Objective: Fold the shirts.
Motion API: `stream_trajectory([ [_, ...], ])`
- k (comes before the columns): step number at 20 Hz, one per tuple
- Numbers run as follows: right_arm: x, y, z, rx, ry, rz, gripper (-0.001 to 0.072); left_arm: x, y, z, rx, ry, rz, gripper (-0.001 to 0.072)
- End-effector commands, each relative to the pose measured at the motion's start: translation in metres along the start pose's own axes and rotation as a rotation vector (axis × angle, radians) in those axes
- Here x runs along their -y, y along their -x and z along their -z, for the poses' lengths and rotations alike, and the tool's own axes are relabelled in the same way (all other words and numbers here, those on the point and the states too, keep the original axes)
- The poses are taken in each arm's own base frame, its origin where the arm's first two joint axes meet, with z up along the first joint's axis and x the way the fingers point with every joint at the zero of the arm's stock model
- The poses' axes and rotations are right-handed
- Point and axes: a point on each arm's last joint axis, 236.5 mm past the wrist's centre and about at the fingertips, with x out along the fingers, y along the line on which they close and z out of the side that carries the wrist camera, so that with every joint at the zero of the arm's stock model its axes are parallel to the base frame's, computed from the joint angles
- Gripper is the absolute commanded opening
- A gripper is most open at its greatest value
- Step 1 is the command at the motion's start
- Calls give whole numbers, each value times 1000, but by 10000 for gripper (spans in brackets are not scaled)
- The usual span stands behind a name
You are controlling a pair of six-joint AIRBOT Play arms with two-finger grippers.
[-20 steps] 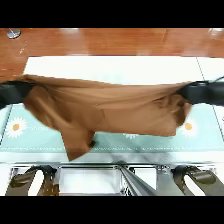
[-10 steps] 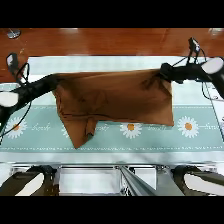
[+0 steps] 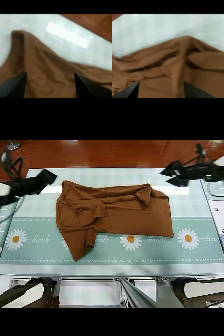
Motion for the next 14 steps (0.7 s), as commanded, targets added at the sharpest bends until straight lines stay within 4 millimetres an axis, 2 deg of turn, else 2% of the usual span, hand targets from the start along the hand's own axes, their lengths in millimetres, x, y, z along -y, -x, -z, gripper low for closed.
stream_trajectory([
  [1, 96, 91, 20, -69, 16, 328, 630, -85, 50, 54, -327, 125, -168, 701],
  [2, 119, 114, 28, -51, -19, 398, 630, -118, 65, 80, -412, 171, -236, 701],
  [3, 129, 124, 43, -38, -66, 390, 630, -137, 74, 105, -473, 226, -247, 701],
  [4, 129, 122, 62, -20, -105, 328, 630, -142, 74, 127, -494, 332, -211, 701],
  [5, 125, 113, 83, 6, -128, 260, 630, -136, 68, 144, -500, 396, -138, 701],
  [7, 120, 91, 126, 48, -182, 191, 630, -134, 60, 170, -505, 432, -76, 701],
  [8, 119, 82, 148, 43, -218, 172, 630, -138, 58, 179, -505, 450, -89, 701],
  [10, 120, 68, 191, 1, -267, 155, 629, -134, 46, 182, -466, 493, -68, 701],
  [12, 119, 59, 222, -54, -276, 139, 630, -112, 32, 177, -447, 498, 19, 701],
  [14, 117, 51, 245, -110, -298, 114, 629, -99, 17, 189, -484, 451, 20, 701],
])
